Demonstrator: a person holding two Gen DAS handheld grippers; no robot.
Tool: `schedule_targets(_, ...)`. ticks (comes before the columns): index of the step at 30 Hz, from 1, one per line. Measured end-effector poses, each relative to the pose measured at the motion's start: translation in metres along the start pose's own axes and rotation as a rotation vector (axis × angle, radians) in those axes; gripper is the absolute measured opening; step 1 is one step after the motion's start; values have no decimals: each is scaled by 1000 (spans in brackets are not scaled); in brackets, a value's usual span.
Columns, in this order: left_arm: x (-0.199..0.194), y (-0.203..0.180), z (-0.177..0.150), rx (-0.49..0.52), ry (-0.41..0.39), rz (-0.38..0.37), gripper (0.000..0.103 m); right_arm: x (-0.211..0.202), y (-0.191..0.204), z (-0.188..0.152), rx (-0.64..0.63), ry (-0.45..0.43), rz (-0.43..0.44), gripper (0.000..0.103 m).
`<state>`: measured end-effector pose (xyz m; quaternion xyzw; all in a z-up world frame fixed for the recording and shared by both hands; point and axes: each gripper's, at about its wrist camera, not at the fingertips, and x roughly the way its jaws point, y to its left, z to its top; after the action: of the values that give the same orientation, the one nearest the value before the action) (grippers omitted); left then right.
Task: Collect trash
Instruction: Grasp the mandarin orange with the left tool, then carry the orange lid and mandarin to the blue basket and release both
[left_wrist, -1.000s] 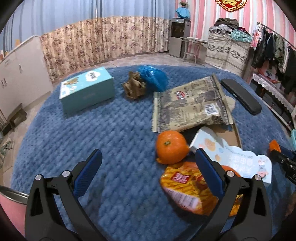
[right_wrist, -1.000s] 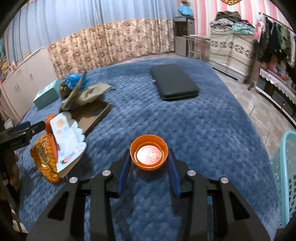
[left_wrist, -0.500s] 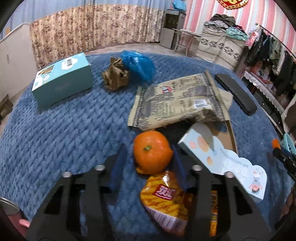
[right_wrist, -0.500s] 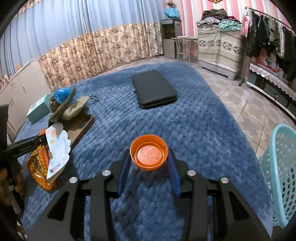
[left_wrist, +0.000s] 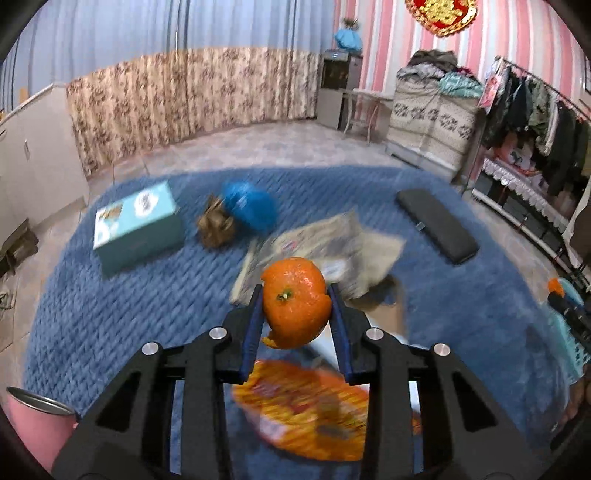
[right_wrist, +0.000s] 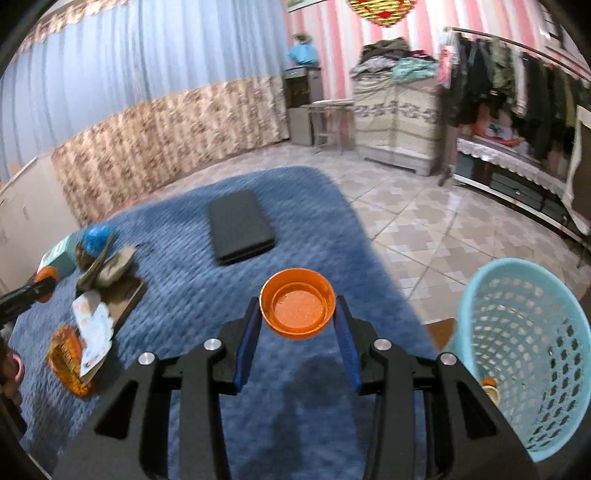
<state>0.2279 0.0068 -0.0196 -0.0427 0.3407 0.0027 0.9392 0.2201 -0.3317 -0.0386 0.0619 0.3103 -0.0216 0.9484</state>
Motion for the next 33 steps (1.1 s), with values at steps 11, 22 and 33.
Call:
schedule_targets(11,-20,-130,31,162,-114,-135,33,-50,-88,11,129,-95,-211,40)
schedule_targets(22,-51,-277,24,317,-161,-356,33,-93,-173,3,268,-126,-373,40)
schedule_targets(33,-45,-388,-14,492,-134,-475,33,-106,-220,-8,337,-117,-456,40)
